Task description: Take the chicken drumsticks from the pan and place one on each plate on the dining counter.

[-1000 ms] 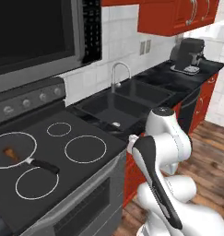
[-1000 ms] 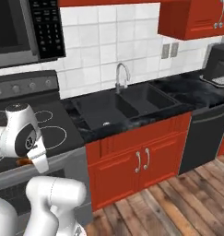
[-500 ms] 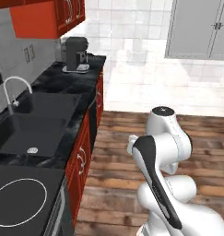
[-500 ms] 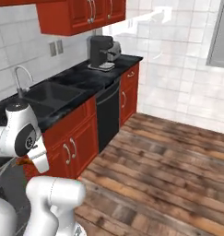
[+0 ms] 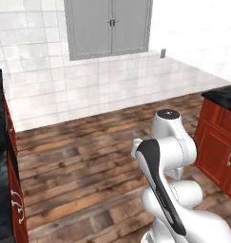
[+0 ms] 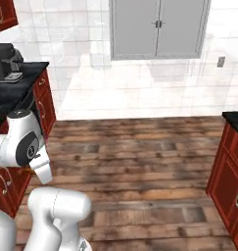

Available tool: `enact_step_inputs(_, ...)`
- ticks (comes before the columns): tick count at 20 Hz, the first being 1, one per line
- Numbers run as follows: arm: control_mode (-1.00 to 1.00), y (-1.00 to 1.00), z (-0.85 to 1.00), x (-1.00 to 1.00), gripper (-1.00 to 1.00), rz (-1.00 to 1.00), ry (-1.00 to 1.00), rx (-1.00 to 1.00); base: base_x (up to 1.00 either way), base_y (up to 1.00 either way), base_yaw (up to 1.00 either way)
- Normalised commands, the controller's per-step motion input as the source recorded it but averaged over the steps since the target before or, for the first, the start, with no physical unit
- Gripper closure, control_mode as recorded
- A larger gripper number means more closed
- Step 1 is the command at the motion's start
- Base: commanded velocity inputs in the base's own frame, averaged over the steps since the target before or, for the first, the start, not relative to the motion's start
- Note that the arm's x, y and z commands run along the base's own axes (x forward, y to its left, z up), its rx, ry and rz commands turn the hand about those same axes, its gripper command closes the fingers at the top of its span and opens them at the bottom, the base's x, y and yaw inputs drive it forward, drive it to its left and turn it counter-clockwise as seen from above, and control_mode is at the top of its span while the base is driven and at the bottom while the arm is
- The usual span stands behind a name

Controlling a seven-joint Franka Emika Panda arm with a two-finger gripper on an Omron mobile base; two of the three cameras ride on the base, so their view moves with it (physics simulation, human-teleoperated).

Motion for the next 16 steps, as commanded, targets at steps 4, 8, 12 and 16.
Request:
enact_step_inputs(4, 1.00, 0.00, 0.00, 0.00, 1.00, 0.00, 0.00, 0.00, 0.19, -0.07, -0.67)
enact_step_inputs(8, 1.00, 0.00, 0.00, 0.00, 1.00, 0.00, 0.00, 0.00, 0.51, 0.00, -0.52)
enact_step_inputs(12, 1.00, 0.00, 0.00, 0.00, 1.00, 0.00, 0.00, 0.00, 0.92, 0.07, -0.48)
enact_step_inputs(16, 1.00, 0.00, 0.00, 0.00, 1.00, 0.00, 0.00, 0.00, 1.00, 0.33, -0.50)
